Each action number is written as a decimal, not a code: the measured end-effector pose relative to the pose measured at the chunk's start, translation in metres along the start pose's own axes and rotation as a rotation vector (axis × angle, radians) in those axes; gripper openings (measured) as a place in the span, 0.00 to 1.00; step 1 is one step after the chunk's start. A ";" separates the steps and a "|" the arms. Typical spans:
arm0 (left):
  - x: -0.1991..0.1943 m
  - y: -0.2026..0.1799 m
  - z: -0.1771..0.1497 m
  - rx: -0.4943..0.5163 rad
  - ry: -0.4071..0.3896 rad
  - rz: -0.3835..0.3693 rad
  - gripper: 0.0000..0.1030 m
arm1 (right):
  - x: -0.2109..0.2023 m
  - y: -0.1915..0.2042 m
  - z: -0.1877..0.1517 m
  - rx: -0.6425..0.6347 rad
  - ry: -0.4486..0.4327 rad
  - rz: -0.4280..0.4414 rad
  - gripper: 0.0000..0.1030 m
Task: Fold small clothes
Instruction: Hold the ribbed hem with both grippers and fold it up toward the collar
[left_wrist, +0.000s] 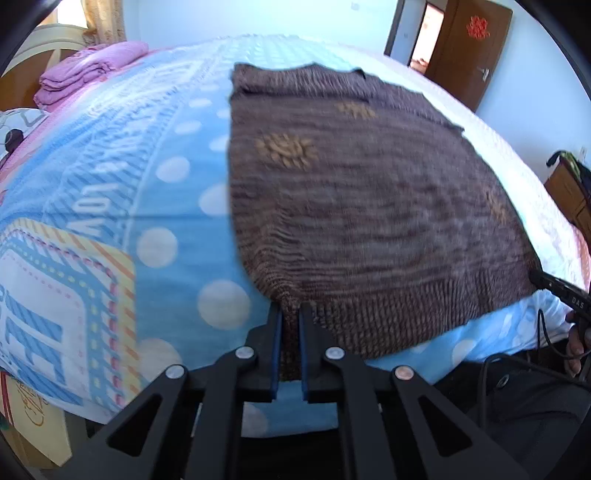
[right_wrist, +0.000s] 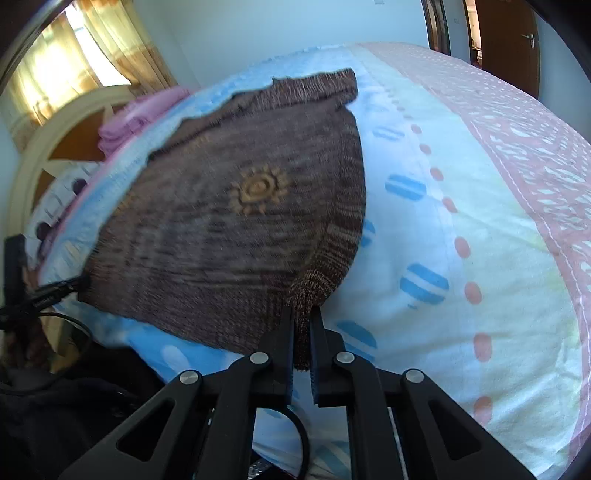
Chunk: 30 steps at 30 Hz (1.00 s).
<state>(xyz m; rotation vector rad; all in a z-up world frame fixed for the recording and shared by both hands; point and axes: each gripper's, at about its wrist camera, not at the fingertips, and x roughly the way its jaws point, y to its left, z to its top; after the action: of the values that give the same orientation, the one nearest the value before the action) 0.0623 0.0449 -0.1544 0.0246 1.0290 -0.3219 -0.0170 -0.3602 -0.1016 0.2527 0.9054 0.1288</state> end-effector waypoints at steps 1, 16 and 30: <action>-0.007 0.004 0.004 -0.012 -0.030 -0.007 0.09 | -0.008 -0.001 0.003 0.007 -0.034 0.016 0.06; -0.045 0.013 0.053 -0.016 -0.224 -0.042 0.08 | -0.048 -0.001 0.043 0.040 -0.210 0.069 0.05; -0.046 0.022 0.120 -0.043 -0.338 -0.012 0.08 | -0.048 0.009 0.128 0.012 -0.337 0.059 0.05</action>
<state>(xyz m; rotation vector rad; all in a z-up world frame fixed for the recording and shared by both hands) 0.1465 0.0573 -0.0558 -0.0728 0.7013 -0.3023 0.0548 -0.3827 0.0134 0.3016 0.5641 0.1306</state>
